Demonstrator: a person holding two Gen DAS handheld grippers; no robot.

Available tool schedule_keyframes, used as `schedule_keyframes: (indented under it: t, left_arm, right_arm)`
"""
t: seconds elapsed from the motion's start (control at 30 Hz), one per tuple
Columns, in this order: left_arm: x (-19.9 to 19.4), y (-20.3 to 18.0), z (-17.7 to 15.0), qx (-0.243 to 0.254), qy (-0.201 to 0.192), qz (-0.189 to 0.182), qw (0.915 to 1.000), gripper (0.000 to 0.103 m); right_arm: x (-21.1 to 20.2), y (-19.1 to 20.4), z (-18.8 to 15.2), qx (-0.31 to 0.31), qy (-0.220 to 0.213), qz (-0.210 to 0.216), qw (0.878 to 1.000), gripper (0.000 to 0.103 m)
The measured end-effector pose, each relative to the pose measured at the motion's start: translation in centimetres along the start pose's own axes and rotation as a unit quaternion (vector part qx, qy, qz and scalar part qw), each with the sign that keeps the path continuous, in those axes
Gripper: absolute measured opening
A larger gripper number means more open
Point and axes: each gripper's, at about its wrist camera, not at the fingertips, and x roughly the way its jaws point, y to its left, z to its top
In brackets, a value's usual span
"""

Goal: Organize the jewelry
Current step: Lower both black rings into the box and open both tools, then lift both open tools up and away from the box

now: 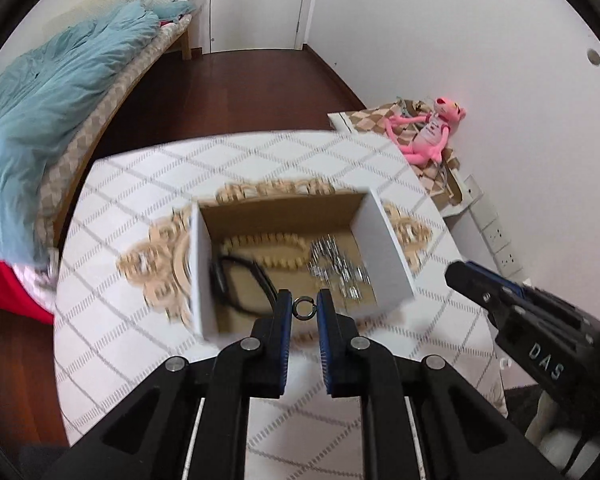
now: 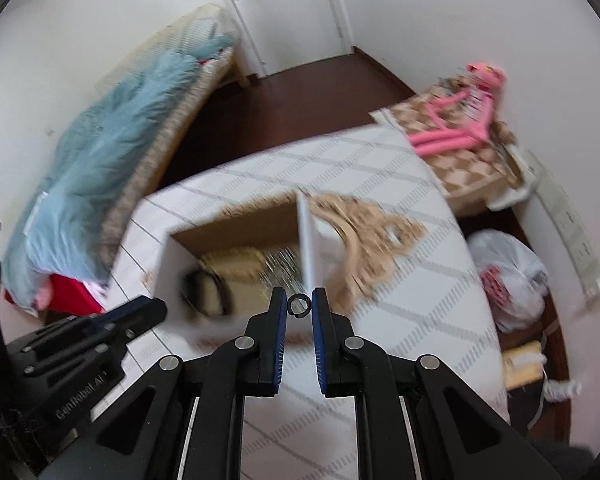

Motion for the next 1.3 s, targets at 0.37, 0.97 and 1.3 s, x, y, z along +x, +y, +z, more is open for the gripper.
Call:
schedule_keyframes:
  t: [0.37, 0.97, 1.3]
  left_arm:
    - [5.7, 3.5, 6.5, -0.027, 0.082, 0.005, 0.9962, 0.014]
    - [2.7, 6.3, 3.6, -0.061, 0.05, 0.111, 0.9906, 0.096]
    - [-0.7, 5.3, 0.4, -0.064, 0.031, 0.144, 0.987, 0.1]
  right_arm:
    - [9.6, 2.4, 8.0, -0.034, 0.131, 0.002, 0.991, 0.014]
    - [6.9, 1.0, 6.2, -0.05, 0.115, -0.082, 0.989, 0.082]
    - [3.6, 2.7, 2.8, -0.079, 0.108, -0.117, 0.984, 0.099]
